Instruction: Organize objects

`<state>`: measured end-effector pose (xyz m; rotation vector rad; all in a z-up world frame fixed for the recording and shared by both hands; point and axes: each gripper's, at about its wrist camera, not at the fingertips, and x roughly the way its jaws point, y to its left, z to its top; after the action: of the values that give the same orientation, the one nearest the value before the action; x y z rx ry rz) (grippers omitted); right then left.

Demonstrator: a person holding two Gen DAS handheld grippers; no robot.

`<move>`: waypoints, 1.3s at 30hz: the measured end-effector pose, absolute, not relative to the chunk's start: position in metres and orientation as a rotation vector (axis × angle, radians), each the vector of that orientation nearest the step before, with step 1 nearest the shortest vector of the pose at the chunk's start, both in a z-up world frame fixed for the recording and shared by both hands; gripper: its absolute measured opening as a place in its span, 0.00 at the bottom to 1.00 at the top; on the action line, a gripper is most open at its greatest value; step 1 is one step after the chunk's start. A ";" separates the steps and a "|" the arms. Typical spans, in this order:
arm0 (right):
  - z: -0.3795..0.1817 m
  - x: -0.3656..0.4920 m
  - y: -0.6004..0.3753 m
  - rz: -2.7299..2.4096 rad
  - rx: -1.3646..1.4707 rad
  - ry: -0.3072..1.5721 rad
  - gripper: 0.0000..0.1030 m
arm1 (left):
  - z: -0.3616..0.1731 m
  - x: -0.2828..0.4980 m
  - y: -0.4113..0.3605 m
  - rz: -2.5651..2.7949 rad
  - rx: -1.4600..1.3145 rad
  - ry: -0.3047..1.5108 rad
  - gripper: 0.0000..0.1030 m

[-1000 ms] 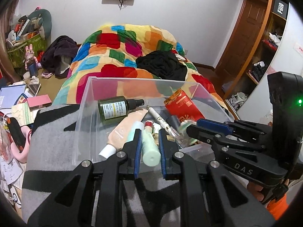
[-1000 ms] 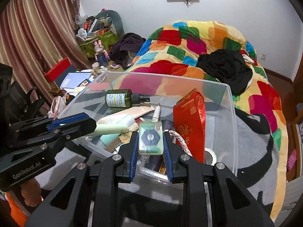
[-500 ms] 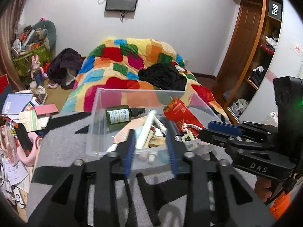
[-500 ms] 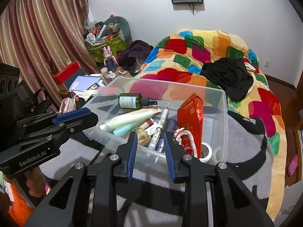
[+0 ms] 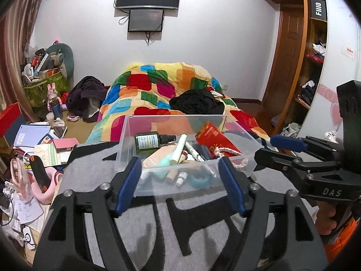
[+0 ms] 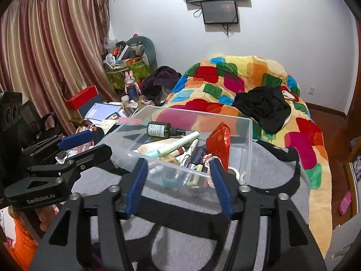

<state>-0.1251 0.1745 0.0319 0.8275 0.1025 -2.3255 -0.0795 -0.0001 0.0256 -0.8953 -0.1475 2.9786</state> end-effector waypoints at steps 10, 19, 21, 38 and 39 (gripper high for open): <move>0.021 -0.118 0.182 -2.346 0.836 0.082 0.70 | 0.015 -0.070 0.004 2.993 -0.902 -0.148 0.85; 0.011 -0.120 0.183 -2.332 0.868 0.069 0.70 | 0.003 -0.073 0.009 2.967 -0.942 -0.150 0.86; 0.010 -0.121 0.183 -2.333 0.871 0.070 0.70 | 0.002 -0.073 0.009 2.963 -0.946 -0.159 0.86; 0.008 -0.120 0.182 -2.324 0.882 0.059 0.71 | 0.000 -0.074 0.006 2.957 -0.955 -0.190 0.87; 0.008 -0.119 0.182 -2.324 0.883 0.059 0.71 | 0.000 -0.074 0.007 2.957 -0.953 -0.189 0.87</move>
<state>-0.1195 0.1818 0.0081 0.8830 0.0589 -2.3237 -0.0738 0.0068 0.0004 -0.9527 -0.1888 2.9574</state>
